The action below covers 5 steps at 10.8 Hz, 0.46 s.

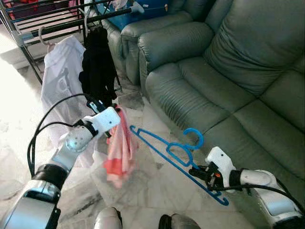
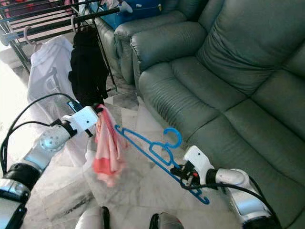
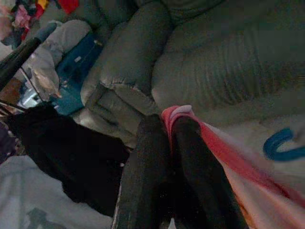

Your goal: Hang hanger

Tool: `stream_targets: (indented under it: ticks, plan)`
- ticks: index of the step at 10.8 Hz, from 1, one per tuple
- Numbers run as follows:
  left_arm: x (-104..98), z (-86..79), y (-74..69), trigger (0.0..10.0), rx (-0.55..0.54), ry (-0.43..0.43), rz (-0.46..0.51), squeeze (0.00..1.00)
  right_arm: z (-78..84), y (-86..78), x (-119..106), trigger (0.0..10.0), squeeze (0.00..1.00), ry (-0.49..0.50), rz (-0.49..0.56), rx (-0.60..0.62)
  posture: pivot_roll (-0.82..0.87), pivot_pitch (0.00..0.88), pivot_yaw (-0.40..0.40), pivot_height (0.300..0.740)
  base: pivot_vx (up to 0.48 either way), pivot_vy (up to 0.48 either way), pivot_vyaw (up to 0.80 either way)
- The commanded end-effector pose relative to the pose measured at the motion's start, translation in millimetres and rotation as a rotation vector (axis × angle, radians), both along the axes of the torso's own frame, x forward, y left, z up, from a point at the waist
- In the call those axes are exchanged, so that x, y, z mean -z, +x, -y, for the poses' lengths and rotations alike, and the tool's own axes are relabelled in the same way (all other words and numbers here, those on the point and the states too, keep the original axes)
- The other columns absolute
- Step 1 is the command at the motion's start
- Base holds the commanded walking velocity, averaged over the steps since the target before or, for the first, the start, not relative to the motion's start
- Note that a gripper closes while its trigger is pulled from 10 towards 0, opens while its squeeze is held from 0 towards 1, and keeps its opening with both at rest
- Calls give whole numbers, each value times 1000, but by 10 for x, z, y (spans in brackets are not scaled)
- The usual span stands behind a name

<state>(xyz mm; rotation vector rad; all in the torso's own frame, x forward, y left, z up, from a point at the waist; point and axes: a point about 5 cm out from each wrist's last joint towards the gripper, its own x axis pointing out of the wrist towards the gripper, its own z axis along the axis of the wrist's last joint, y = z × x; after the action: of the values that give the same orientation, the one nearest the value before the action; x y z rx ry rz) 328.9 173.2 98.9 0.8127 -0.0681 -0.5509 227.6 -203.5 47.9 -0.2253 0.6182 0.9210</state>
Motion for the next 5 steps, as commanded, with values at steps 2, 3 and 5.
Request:
stream_targets:
  ticks: [2,3,5]
  plan:
    - [-13,80,-44,10000,41,-30,11,0,22,24,6,10000,0,-9,3,-2,-46,111,-34,740,0,0,0]
    - [-7,121,-66,10000,61,-38,8,0,24,38,7,10000,0,-10,5,-2,-46,111,-34,740,0,0,0]
    - [-16,171,-80,10000,77,-48,12,0,18,45,6,10000,0,-6,5,-3,-46,111,-34,740,0,0,0]
